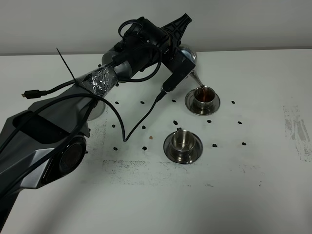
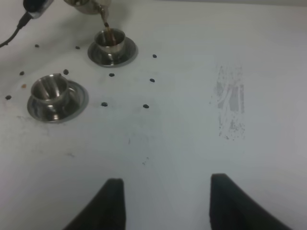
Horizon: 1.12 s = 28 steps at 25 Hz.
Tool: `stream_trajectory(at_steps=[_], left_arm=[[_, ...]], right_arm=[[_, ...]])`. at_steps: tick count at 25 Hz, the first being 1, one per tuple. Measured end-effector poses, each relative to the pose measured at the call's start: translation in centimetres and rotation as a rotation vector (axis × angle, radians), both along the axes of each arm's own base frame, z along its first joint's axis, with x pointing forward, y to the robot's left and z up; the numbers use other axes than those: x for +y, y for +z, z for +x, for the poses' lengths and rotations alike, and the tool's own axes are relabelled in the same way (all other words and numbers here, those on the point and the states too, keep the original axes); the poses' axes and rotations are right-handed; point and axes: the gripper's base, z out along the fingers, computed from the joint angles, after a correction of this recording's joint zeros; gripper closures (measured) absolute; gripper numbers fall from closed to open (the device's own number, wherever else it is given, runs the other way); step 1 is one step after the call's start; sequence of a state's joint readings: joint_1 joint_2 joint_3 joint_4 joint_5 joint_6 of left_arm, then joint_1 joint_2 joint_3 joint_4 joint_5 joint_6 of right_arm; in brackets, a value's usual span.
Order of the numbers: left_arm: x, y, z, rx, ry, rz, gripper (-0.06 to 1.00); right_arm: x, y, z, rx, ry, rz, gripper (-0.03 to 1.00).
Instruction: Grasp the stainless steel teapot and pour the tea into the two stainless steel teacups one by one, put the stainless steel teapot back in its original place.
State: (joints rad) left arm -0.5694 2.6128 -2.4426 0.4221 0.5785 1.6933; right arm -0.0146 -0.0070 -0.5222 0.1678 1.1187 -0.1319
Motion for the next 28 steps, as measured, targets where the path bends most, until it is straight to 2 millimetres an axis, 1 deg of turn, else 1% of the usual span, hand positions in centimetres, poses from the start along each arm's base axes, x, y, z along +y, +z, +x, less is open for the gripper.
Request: stream_trajectory(at_steps=[28], left_arm=[[-0.17, 0.12, -0.02, -0.021, -0.011, 0.016, 0.77]], right_arm=[[0.0, 0.0, 0.0, 0.0, 0.0, 0.0, 0.58]])
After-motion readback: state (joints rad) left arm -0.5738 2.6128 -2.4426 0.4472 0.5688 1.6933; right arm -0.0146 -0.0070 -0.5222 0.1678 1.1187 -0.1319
